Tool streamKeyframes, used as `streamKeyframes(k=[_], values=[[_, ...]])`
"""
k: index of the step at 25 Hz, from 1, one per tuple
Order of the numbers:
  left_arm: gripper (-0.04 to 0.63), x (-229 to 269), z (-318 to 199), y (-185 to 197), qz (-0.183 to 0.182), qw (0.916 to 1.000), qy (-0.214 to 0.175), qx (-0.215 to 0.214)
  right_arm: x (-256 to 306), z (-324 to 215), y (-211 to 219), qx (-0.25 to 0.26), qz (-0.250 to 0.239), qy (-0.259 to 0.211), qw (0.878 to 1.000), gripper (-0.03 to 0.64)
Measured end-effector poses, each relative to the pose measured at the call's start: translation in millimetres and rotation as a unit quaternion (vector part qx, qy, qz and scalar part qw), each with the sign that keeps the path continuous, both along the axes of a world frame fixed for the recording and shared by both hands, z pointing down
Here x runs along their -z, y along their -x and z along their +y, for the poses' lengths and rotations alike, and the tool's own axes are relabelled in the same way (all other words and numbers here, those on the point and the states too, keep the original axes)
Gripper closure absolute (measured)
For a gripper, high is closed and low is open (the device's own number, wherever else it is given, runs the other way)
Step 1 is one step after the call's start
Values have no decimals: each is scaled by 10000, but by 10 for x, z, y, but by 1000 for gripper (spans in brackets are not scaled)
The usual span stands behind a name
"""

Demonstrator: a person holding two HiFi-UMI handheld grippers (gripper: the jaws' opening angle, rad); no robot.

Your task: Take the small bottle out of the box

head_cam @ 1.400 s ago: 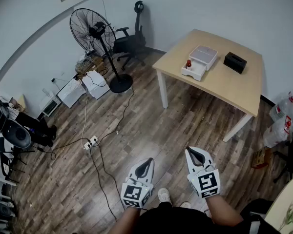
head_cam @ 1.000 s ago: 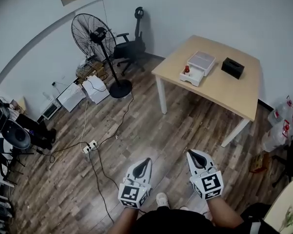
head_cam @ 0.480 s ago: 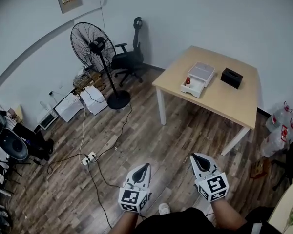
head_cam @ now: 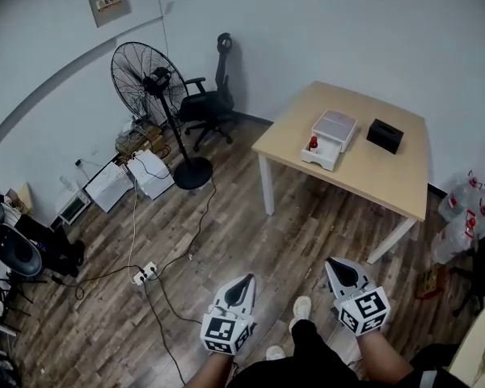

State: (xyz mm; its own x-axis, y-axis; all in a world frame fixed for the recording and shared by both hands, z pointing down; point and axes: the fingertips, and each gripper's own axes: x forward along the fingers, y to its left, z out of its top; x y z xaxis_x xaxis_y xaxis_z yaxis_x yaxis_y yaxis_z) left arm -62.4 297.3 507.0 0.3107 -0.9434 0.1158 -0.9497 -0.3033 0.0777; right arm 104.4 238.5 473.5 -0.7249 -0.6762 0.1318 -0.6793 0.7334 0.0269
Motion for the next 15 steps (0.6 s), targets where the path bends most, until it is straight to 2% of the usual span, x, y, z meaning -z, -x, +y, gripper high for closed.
streamKeyframes(k=[8,15], values=[[581,156,-702,133,-77,9999,-122,-6,159,-729,242,103,-139,-109,9998,604],[581,144,-1468,98,-207,9998,-42,51,109,-1540,243,255,-155,-37,9995,604]])
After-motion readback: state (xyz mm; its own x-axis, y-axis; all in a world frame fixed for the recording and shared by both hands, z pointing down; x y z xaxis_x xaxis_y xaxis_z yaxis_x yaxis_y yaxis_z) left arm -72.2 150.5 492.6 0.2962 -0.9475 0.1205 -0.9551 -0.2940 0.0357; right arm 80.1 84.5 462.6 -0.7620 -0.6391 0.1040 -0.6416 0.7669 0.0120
